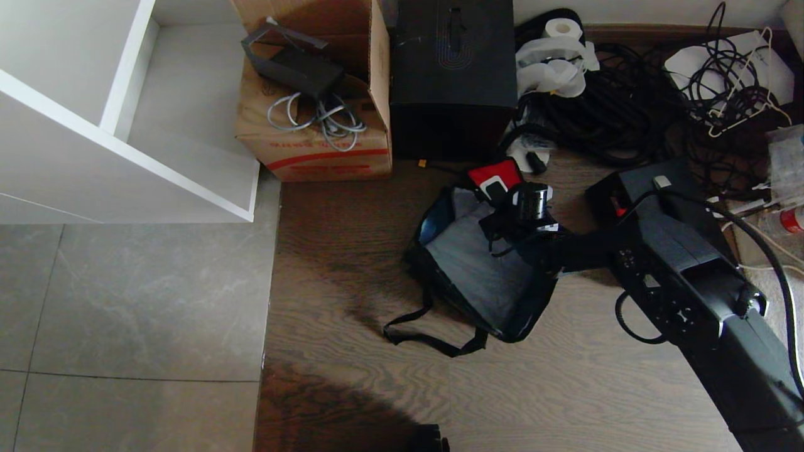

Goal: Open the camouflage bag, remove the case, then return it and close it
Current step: Grip the handle again

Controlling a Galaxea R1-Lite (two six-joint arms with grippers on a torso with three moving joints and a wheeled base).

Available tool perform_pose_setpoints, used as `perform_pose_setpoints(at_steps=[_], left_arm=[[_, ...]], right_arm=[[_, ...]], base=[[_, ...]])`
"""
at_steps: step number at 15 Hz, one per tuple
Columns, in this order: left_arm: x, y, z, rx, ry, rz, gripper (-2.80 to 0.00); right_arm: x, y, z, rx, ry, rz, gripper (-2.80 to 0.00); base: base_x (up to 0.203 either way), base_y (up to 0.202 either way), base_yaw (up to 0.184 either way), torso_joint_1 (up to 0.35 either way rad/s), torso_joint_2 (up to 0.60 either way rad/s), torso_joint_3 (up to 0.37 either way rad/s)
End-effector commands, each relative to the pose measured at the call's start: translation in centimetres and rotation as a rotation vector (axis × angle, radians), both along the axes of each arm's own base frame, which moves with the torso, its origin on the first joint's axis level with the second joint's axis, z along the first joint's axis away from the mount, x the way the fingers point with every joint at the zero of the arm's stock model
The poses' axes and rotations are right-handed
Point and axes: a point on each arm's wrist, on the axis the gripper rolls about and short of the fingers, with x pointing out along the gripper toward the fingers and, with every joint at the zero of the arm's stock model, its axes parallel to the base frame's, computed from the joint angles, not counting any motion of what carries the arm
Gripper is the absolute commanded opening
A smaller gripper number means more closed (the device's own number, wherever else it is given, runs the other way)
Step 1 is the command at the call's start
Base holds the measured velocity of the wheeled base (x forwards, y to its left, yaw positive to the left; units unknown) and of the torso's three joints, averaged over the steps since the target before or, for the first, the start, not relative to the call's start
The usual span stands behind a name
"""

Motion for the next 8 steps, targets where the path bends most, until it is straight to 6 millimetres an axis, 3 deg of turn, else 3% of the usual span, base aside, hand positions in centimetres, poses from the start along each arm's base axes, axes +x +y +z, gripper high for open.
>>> perform_pose_setpoints(at_steps=[1, 2, 7, 8], left_arm=[[0.1, 0.0, -0.2, -0.001, 0.008, 0.001, -2.8], [0.1, 0.0, -0.2, -0.001, 0.008, 0.0, -2.8], [0.1, 0.0, -0.2, 0.0, 0.008, 0.0, -2.8], [0.1, 0.0, -0.2, -0.001, 0.008, 0.001, -2.8]], right_arm=[[-1.6, -1.0, 5.7, 0.027, -0.083, -0.013, -2.8], [-2.9, -1.5, 7.7, 0.041, -0.091, -0.015, -2.8], [-8.2, -2.8, 10.8, 0.091, -0.033, -0.012, -2.8], [-9.4, -3.1, 13.0, 0.11, -0.066, -0.008, -2.8]], base=[[0.0, 0.0, 0.0, 0.0, 0.0, 0.0], [0.0, 0.0, 0.0, 0.0, 0.0, 0.0], [0.0, 0.0, 0.0, 0.0, 0.0, 0.0], [0.0, 0.0, 0.0, 0.0, 0.0, 0.0]])
